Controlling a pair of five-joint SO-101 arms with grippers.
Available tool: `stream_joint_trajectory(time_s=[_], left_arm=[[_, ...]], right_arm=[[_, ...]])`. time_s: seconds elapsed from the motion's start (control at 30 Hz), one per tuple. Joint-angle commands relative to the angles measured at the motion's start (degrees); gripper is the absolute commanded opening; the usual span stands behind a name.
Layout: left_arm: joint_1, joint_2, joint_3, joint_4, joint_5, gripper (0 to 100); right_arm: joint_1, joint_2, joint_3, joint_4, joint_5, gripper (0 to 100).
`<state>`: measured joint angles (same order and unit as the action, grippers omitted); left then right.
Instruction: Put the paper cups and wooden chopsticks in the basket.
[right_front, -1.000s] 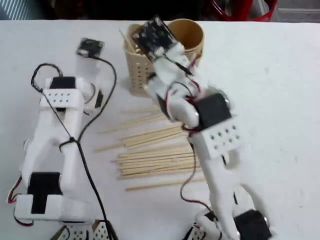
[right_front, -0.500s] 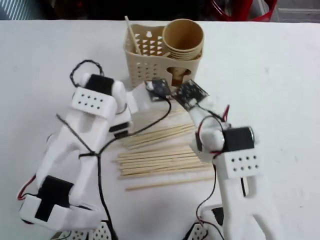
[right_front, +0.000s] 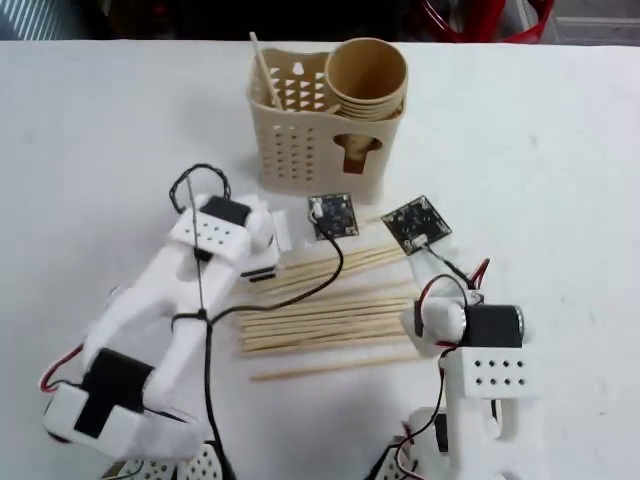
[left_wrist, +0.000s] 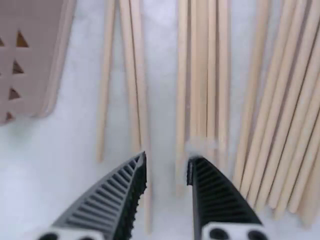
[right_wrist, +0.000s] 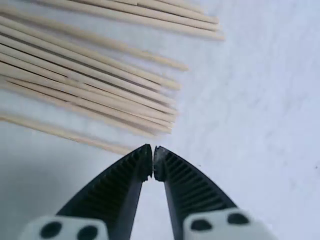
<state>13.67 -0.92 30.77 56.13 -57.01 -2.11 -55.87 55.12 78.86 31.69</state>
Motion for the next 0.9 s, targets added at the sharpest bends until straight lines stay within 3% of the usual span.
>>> stream_joint_trajectory(time_s=[0.0, 0.33, 0.53, 0.87], left_arm=[[0.13, 6.55, -5.45, -0.79, 2.90, 15], [0.66, 19.21, -14.24, 3.60, 2.90, 14], [0.75, 19.21, -14.33, 4.75, 2.81, 2], [0.66, 2.33, -14.24, 13.45, 2.55, 2]], right_arm=[[0.40, -0.84, -0.18, -0.84, 0.44, 1.8], [0.40, -0.84, -0.18, -0.92, 0.35, 1.8], [0.40, -0.84, -0.18, -0.92, 0.35, 1.8], [0.40, -0.84, -0.18, -0.92, 0.35, 1.8]])
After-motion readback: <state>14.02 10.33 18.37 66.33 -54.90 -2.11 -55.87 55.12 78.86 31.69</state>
